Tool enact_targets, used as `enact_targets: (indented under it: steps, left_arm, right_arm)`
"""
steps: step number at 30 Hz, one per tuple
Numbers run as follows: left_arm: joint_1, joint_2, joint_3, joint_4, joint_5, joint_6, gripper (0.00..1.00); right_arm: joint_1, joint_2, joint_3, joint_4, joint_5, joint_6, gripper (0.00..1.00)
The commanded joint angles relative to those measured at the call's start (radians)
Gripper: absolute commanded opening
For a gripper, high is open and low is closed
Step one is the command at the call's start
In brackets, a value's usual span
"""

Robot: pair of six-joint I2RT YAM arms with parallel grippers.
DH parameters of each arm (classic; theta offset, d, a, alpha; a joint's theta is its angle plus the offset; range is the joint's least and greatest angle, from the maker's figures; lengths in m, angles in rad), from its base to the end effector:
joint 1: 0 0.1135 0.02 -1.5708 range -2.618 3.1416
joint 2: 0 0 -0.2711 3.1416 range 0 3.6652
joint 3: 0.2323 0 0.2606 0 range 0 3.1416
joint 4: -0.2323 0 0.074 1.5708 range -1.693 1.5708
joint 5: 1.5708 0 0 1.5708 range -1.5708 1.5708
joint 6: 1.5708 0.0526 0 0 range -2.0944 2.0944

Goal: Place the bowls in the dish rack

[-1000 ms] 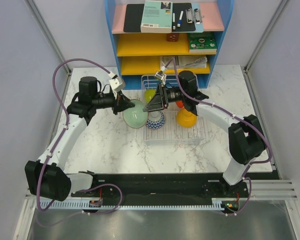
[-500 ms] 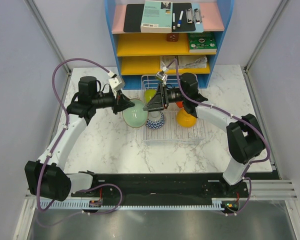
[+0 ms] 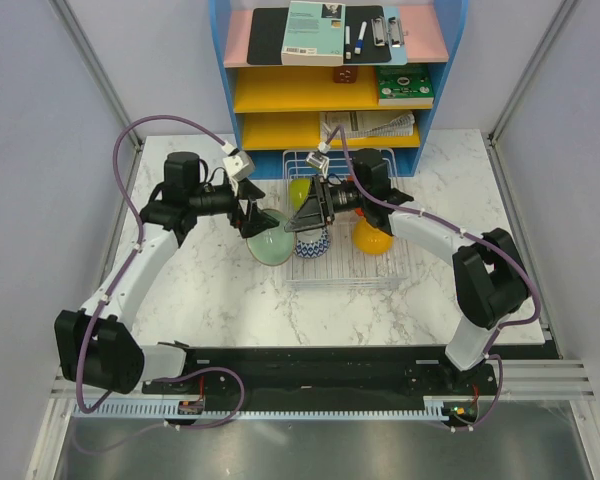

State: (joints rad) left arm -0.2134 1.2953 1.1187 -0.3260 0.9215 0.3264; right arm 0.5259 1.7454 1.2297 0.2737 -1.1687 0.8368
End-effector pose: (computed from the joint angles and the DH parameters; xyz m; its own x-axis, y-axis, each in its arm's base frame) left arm 0.2835 -0.1043 0.3379 -0.1861 0.2387 -0.9531 0.9184 0.3870 -0.0824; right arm 0.3295 0.2472 0.2849 -0.8584 -0.1623 -0.4866 -0.4953 0.0156 0.8686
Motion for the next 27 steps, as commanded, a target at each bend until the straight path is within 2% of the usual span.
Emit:
enact_targets:
  steps: [1, 6, 8, 9, 11, 15, 19, 22, 27]
  left_arm:
    - [0.016, -0.013, 0.041, 0.008, 0.010, 0.000, 1.00]
    - [0.110, -0.062, 0.061, 0.008, 0.103, -0.046, 1.00]
    - [0.190, -0.085, 0.069, 0.010, 0.172, -0.079, 1.00]
    - [0.212, -0.091, 0.078, 0.011, 0.192, -0.090, 1.00]
    - [0.323, -0.105, 0.084, 0.016, 0.230, -0.125, 1.00]
    - [0.443, -0.113, 0.063, -0.007, 0.206, -0.141, 1.00]
    - [0.532, -0.116, 0.004, -0.030, 0.143, -0.128, 1.00]
    - [0.586, -0.120, -0.045, -0.030, 0.146, -0.118, 1.00]
    - [0.674, -0.139, -0.132, 0.057, 0.191, -0.162, 1.00]
  right_arm:
    - [-0.016, -0.063, 0.088, -0.134, 0.013, -0.163, 0.00]
    - [-0.049, -0.081, 0.108, -0.227, 0.061, -0.266, 0.00]
    - [-0.063, -0.083, 0.140, -0.339, 0.082, -0.326, 0.00]
    - [-0.064, -0.081, 0.155, -0.390, 0.121, -0.416, 0.00]
    - [-0.064, -0.089, 0.203, -0.545, 0.179, -0.507, 0.00]
    - [-0.067, -0.113, 0.249, -0.720, 0.343, -0.701, 0.00]
    - [-0.067, -0.170, 0.275, -0.846, 0.478, -0.807, 0.00]
    - [-0.066, -0.204, 0.312, -0.930, 0.588, -0.885, 0.00]
    - [-0.066, -0.241, 0.353, -1.036, 0.734, -0.988, 0.00]
